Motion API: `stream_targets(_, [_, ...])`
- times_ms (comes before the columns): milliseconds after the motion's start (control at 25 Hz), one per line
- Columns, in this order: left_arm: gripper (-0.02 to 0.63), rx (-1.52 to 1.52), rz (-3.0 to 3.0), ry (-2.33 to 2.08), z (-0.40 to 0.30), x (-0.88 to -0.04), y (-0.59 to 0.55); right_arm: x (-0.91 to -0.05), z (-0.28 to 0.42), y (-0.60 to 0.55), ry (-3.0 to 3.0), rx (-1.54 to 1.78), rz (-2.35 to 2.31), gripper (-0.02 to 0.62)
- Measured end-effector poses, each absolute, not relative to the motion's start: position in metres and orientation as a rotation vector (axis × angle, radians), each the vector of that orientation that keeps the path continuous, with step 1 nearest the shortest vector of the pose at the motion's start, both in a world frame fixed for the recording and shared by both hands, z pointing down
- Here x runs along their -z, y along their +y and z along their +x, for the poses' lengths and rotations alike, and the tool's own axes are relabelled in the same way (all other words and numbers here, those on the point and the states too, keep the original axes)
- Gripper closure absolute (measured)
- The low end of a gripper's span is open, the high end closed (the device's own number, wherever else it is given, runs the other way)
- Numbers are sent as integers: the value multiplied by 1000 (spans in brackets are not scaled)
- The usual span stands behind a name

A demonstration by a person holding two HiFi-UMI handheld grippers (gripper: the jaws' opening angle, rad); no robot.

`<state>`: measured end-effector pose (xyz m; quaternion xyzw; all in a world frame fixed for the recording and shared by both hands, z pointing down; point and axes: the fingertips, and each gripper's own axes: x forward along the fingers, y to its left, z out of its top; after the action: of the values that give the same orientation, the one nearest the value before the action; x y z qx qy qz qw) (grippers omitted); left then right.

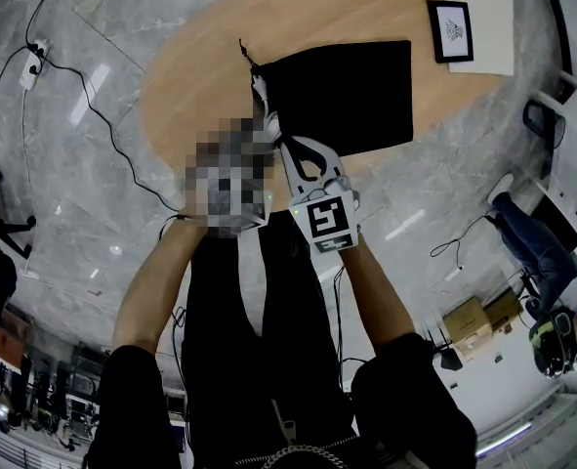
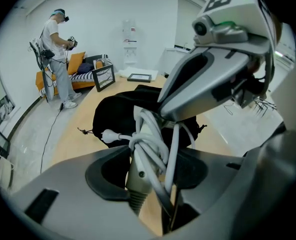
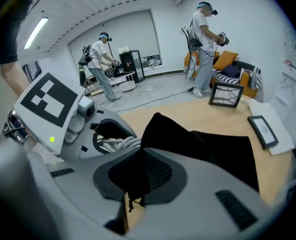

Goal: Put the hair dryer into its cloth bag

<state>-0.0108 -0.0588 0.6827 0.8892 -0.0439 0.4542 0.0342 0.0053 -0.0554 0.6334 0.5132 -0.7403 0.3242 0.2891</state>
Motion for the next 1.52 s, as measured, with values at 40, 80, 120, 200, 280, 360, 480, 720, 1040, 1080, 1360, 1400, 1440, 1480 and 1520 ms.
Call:
stream_targets(40, [385, -1396, 2734, -144, -11, -682, -59, -634, 7, -56, -1968, -868, 1376, 569])
stream_targets(80, [385, -1396, 2735, -152, -11, -682, -59, -634, 8, -57, -1965, -870, 1380, 569])
stream_targets(120, [385, -1395, 2737, -155, -11, -682, -60, -634, 9, -59, -1966, -872, 1380, 569])
stream_targets(200, [385, -1390, 2742, -146, -8, -682, -60, -633, 8, -60, -1977, -862, 1373, 569])
stream_targets(280, [385, -1387, 2741, -138, -5, -682, -62, -631, 6, -61, -1991, -843, 1361, 569])
stream_targets(360, [385, -1385, 2737, -139, -4, -683, -65, -630, 3, -61, -2004, -834, 1350, 569])
stream_targets(480, [387, -1380, 2735, -137, 0, -686, -69, -627, -1, -61, -2026, -827, 1326, 569])
stream_targets(720, [396, -1367, 2754, -108, 9, -688, -76, -626, -4, -53, -2048, -840, 1292, 569])
stream_targets(1040, [399, -1268, 2818, -19, 21, -677, -75, -623, 2, -55, -2059, -851, 1306, 569])
stream_targets(1080, [399, -1244, 2832, -1, 21, -673, -74, -622, 4, -56, -2059, -860, 1317, 569])
stream_targets(1360, [399, -1252, 2835, 73, 19, -681, -69, -622, 1, -58, -2064, -875, 1302, 569])
stream_targets(1400, [399, -1254, 2828, 75, 21, -683, -70, -622, 0, -58, -2068, -878, 1300, 569])
stream_targets(1440, [399, -1253, 2825, 77, 23, -685, -72, -622, -1, -57, -2071, -880, 1296, 569])
stream_targets(1480, [399, -1251, 2824, 80, 25, -686, -73, -623, -1, -57, -2073, -882, 1292, 569])
stream_targets(1520, [399, -1249, 2825, 84, 27, -687, -74, -623, -1, -55, -2074, -885, 1288, 569])
